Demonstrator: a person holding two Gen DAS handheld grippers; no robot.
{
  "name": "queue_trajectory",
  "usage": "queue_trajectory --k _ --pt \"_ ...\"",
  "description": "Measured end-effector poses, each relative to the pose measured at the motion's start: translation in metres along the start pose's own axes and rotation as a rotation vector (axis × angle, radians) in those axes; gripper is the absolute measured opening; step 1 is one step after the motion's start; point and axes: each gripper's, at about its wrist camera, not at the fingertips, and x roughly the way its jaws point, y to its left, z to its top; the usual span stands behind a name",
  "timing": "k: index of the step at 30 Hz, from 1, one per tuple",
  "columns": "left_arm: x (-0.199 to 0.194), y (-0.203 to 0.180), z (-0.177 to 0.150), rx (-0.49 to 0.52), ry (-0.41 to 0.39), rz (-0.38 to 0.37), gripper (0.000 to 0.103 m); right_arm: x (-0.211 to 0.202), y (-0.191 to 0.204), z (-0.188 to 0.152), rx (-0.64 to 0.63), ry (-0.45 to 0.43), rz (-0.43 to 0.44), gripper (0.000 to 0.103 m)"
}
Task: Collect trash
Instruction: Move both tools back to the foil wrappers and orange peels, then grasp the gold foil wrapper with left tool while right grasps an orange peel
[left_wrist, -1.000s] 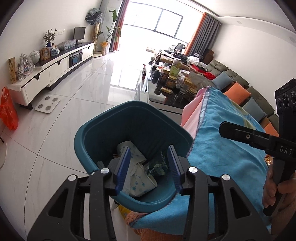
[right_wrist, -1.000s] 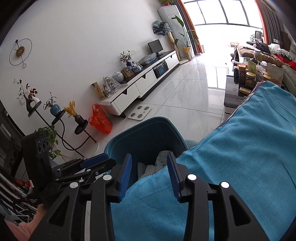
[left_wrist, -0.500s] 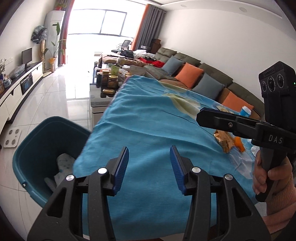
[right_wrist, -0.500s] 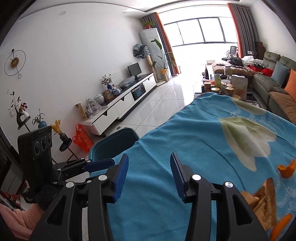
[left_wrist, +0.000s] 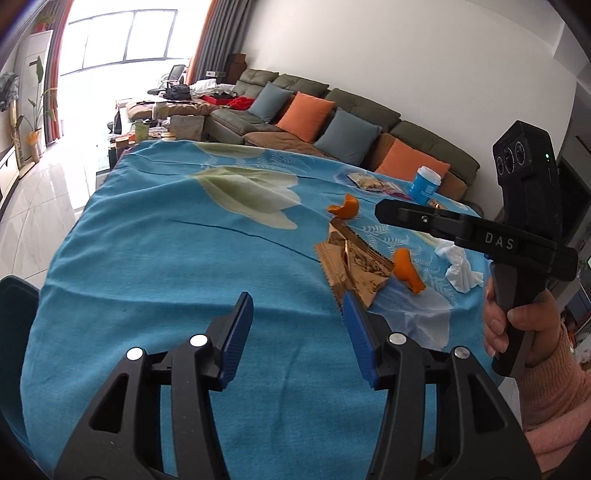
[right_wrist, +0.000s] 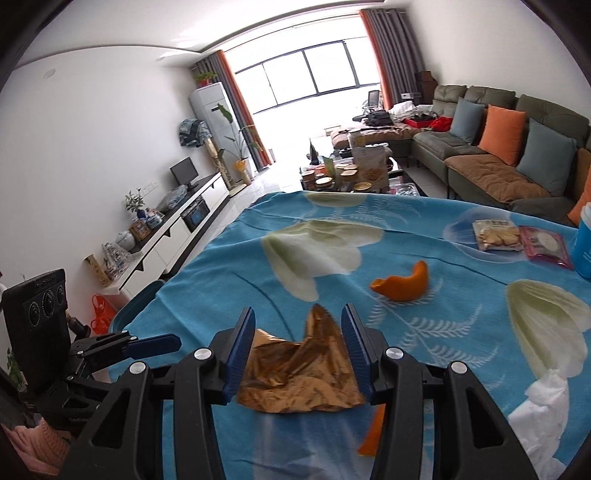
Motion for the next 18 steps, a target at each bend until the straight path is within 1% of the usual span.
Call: queue_trajectory --k 6,10,13,14,15,16,17,18 --pt "0.029 -0.018 0.009 0.013 0.05 -0.043 0.05 0.001 -0.036 0.004 0.036 -0.007 -0.058 0.046" --pt "0.041 -0.019 0.014 0.002 0.083 -0.053 0.048 0.012 -0.058 0.009 0.058 0.017 -0.082 0.046" --pt "0.051 -0.016 0.017 -0.026 0.106 -0.072 0.042 0.024 -0.067 0.012 0.085 0.042 -0.081 0.046" --pt "0.054 -0.014 0.018 -0.032 0.112 -0.076 0.038 0.028 -0.07 0.013 0.089 0.048 -0.084 0.046" --pt "0.055 -0.012 0.018 -0.038 0.12 -0.081 0.032 0.032 -0.07 0.014 0.091 0.054 -0.088 0.046" --pt "0.058 -0.012 0.017 -0.042 0.127 -0.086 0.03 0.036 -0.072 0.016 0.096 0.061 -0.086 0.046" --pt "0.059 -0.012 0.017 -0.044 0.132 -0.092 0.024 0.039 -0.073 0.017 0.101 0.07 -0.085 0.046" --pt "0.061 -0.012 0.018 -0.044 0.135 -0.097 0.023 0.041 -0.075 0.018 0.105 0.075 -0.086 0.046"
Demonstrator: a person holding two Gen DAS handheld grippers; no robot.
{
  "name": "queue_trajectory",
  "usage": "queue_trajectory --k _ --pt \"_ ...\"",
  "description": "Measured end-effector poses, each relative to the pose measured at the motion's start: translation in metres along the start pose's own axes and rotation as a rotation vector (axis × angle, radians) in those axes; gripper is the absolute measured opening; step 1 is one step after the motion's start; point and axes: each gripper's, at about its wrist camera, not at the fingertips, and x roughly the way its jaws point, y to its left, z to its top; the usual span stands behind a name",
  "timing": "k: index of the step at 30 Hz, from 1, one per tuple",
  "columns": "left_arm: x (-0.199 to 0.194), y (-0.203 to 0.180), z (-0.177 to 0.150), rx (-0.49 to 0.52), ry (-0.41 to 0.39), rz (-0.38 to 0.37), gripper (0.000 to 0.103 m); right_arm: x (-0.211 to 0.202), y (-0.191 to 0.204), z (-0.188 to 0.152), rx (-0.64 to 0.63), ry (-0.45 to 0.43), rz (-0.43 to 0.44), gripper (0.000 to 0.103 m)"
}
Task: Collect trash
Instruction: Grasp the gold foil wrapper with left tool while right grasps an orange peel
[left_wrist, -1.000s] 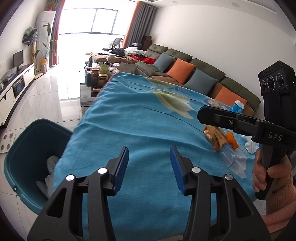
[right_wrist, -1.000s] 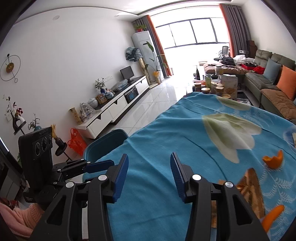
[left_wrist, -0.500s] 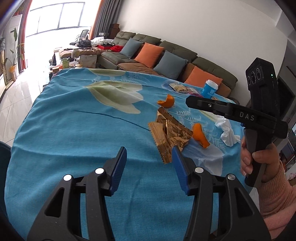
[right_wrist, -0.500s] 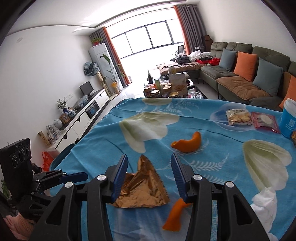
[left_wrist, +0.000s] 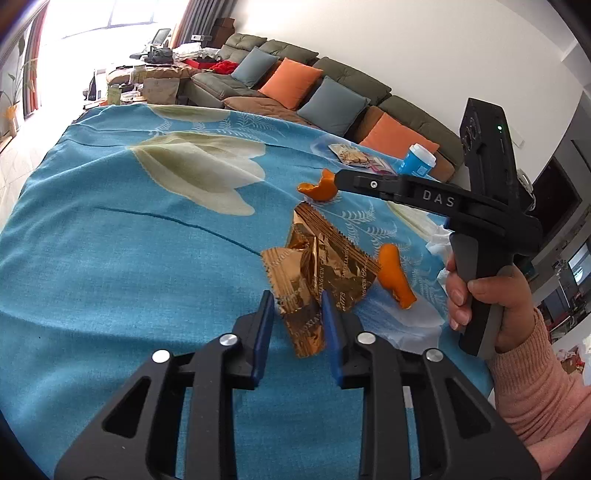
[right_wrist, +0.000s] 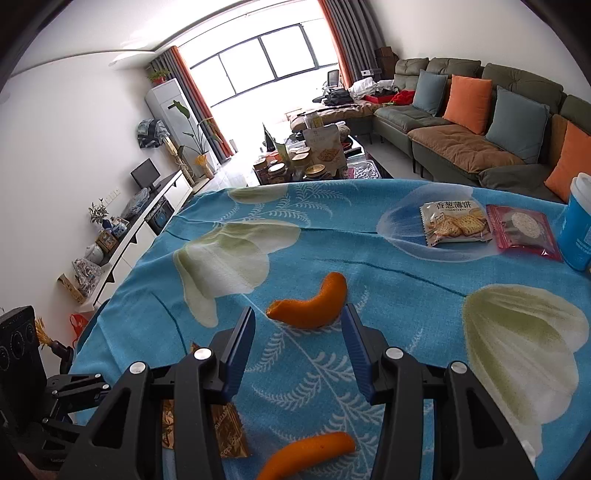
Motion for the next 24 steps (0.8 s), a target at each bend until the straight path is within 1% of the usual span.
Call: queue_trajectory --k 3,6,10,13,16,18,20,21,22,24 --pt "0.001 0.0 0.001 0.004 -0.001 -0.004 0.022 0.007 -0.002 0.004 0.007 0.013 -0.001 0.046" --pt "0.001 -0.001 0.002 0.008 -0.005 -0.004 0.02 0.011 -0.008 0.009 0.038 0.024 0.007 0.047" --pt "0.0 -0.003 0.001 0.019 -0.007 0.004 0.02 0.019 -0.019 0.014 0.08 0.043 0.008 0.047" --pt "-0.003 -0.003 0.001 0.026 -0.014 0.012 0.02 0.024 -0.021 0.013 0.097 0.064 0.032 0.046" --pt "-0.006 0.0 0.001 0.021 -0.023 0.013 0.02 0.027 -0.017 0.011 0.081 0.08 0.041 0.036" --pt "-0.009 0.0 0.0 0.018 -0.032 0.017 0.02 0.025 -0.015 0.011 0.067 0.075 0.032 0.033" --pt "-0.013 0.003 0.0 0.012 -0.038 0.017 0.02 0.022 -0.014 0.01 0.063 0.07 0.037 0.026" --pt "-0.015 0.003 -0.001 0.011 -0.041 0.02 0.02 0.02 -0.013 0.009 0.065 0.067 0.043 0.022" --pt "-0.017 0.004 -0.001 0.01 -0.044 0.022 0.02 0.018 -0.013 0.008 0.066 0.066 0.051 0.013" --pt "-0.021 0.005 -0.002 0.011 -0.053 0.033 0.02 0.013 -0.012 0.006 0.066 0.058 0.063 0.013"
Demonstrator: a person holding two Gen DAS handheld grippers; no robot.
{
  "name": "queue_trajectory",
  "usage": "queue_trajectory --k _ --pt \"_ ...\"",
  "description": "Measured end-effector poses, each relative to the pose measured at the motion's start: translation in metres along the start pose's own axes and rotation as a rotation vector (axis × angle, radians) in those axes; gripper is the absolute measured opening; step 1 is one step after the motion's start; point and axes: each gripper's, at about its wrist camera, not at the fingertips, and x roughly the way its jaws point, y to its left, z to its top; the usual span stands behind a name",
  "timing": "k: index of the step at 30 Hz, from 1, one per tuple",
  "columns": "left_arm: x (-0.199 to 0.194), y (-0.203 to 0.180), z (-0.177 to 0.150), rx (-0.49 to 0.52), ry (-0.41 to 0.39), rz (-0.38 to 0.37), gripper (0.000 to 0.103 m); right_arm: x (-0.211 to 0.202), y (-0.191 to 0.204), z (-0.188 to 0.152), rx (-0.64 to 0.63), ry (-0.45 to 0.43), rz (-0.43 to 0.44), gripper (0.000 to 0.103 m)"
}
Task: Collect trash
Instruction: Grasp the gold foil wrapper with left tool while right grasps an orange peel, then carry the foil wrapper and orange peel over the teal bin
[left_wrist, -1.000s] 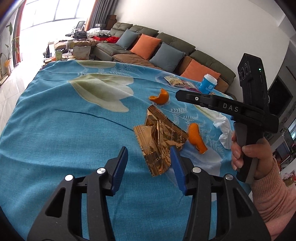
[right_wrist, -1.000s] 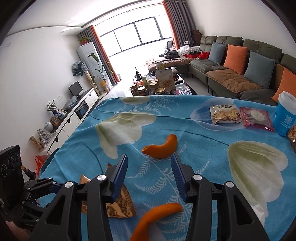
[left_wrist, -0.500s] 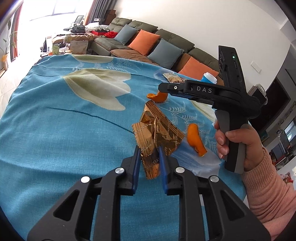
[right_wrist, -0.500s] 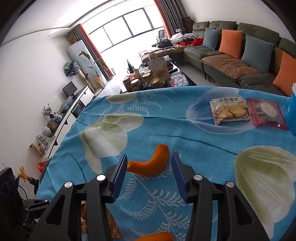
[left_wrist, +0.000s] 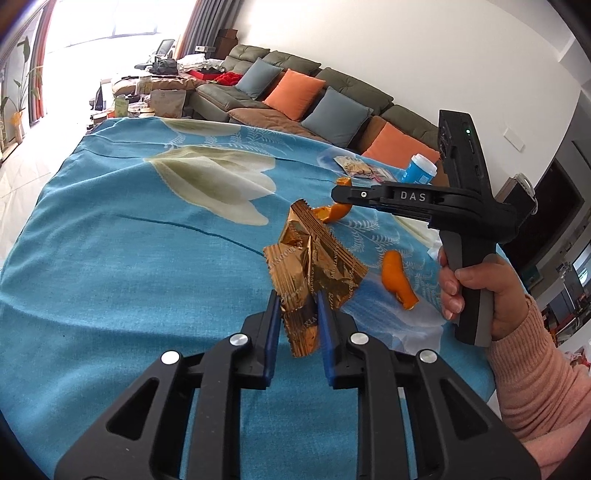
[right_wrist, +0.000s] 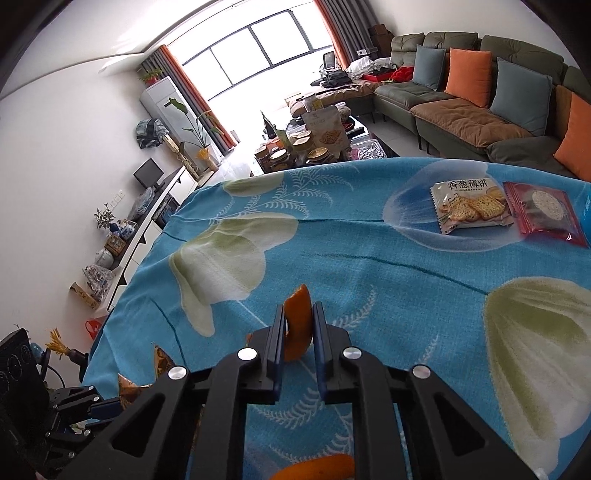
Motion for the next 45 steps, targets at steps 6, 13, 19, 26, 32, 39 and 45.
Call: queue_trajectory --k 6,13,19,26,32,39,45 --pt "-0.015 0.007 -0.005 -0.016 -0.025 0.017 0.02 -0.016 0.01 -0.011 -0.012 -0.031 0.05 0.012" --pt "-0.035 0.012 -0.012 -0.025 -0.054 0.044 0.02 -0.036 0.031 -0.025 -0.02 -0.075 0.131 0.012" --pt "-0.051 0.017 -0.022 -0.031 -0.069 0.065 0.02 -0.046 0.044 -0.035 -0.018 -0.095 0.182 0.012" --pt "-0.073 0.026 -0.034 -0.048 -0.088 0.097 0.02 -0.047 0.058 -0.043 -0.036 -0.096 0.209 0.012" --pt "-0.087 0.035 -0.042 -0.068 -0.1 0.115 0.02 -0.042 0.074 -0.05 -0.06 -0.083 0.234 0.012" --pt "-0.097 0.038 -0.048 -0.084 -0.111 0.135 0.02 -0.037 0.089 -0.056 -0.082 -0.068 0.265 0.012" --pt "-0.107 0.041 -0.053 -0.094 -0.124 0.159 0.02 -0.032 0.102 -0.06 -0.099 -0.053 0.288 0.012"
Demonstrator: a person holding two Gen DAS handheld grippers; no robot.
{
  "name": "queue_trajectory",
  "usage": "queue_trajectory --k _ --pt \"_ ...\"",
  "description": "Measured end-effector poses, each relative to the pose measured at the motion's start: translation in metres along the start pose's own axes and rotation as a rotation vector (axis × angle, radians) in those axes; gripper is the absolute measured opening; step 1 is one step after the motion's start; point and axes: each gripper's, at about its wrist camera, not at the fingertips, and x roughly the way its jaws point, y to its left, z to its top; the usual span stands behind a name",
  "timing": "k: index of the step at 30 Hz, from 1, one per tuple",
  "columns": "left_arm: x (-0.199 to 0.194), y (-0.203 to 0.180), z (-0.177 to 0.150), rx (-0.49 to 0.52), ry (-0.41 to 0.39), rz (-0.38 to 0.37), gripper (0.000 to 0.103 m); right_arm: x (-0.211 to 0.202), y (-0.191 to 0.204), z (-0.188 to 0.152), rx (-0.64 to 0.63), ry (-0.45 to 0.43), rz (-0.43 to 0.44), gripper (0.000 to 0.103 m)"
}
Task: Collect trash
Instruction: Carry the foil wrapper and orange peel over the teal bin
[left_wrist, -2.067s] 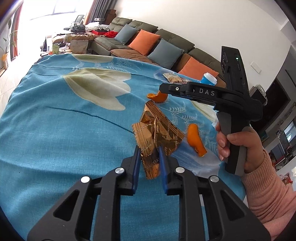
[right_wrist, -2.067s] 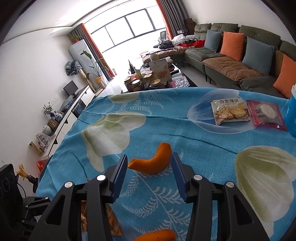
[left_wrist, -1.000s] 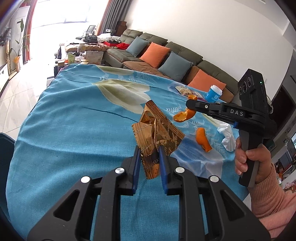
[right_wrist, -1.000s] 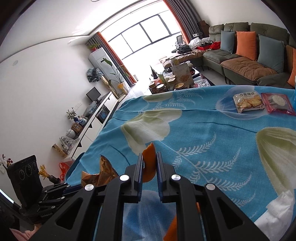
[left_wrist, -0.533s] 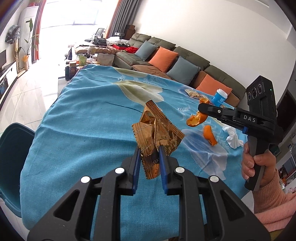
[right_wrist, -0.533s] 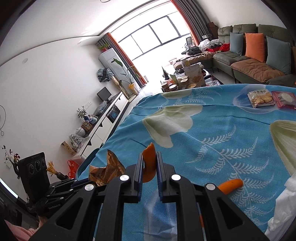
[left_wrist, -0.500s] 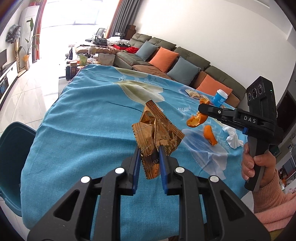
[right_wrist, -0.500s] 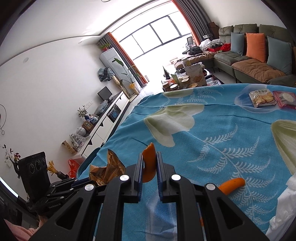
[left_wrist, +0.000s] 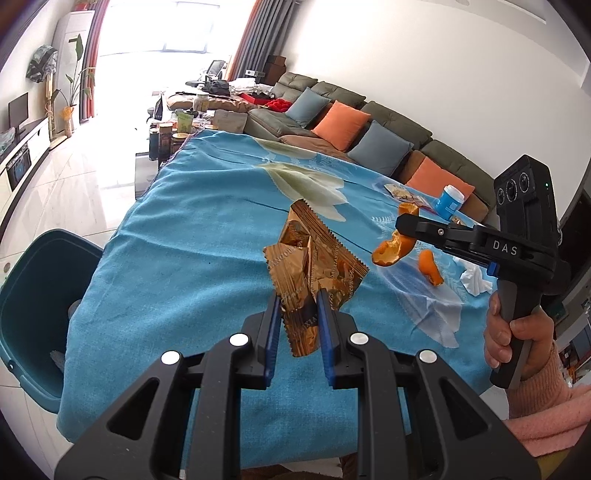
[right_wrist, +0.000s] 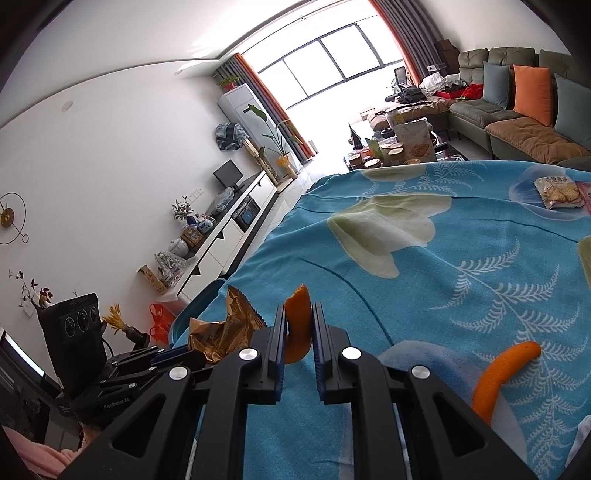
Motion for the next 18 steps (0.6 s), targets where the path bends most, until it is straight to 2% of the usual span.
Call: queue_trajectory --k 18 --pt "-0.026 0.023 -0.008 -0.036 -0.038 0.068 0.02 0.025 0.027 -0.001 -0.049 0.042 0.056 0.012"
